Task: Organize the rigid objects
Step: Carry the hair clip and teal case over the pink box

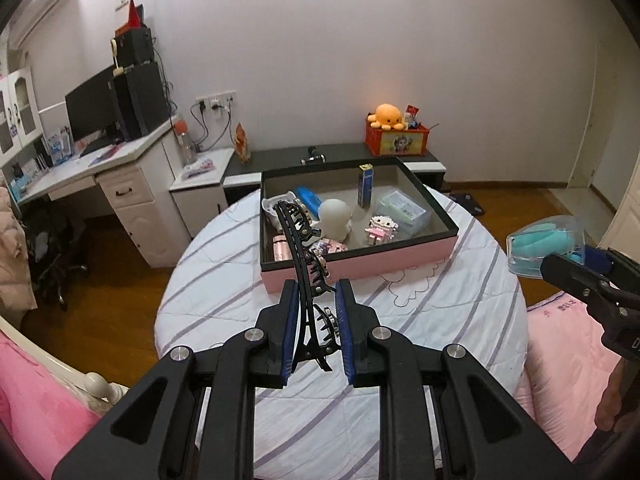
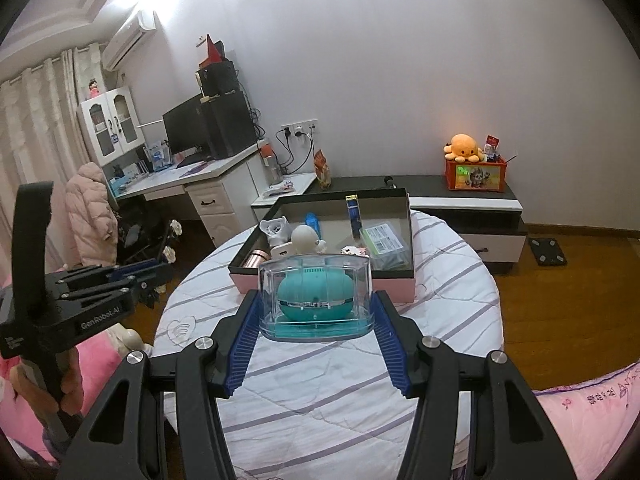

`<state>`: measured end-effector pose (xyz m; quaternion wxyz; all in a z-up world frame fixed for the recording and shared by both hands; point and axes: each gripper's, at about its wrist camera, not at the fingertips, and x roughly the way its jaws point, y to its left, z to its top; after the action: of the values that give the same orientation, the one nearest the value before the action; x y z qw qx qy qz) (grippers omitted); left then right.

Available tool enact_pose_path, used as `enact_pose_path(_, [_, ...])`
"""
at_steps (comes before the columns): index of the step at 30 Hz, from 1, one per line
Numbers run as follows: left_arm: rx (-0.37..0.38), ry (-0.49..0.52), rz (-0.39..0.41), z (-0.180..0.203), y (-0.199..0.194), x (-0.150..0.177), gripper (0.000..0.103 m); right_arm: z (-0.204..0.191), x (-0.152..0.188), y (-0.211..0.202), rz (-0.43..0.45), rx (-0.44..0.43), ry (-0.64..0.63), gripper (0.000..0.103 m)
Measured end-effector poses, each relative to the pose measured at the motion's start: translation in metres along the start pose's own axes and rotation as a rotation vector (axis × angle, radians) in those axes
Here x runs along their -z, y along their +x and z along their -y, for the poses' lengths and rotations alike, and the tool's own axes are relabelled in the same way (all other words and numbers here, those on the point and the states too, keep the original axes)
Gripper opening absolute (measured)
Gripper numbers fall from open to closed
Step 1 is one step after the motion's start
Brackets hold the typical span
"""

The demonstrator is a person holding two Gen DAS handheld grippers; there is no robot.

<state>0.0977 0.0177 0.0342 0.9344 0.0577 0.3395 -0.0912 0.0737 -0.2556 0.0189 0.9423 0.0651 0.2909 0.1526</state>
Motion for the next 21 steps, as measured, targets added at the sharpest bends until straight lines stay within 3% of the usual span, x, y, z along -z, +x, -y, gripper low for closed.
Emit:
enact_pose_path(11, [-0.010,-0.011,-0.008,-0.004,0.001,0.001,0.019,0.000,0.002,-0.003,0.004,-0.002,-0.005,0.057])
enact_pose_path(21, [-0.005,-0.009,-0.036,-0.010,0.034,-0.019,0.019,0.004,-0.009,0.020,-0.018,0.006,-0.005,0.057])
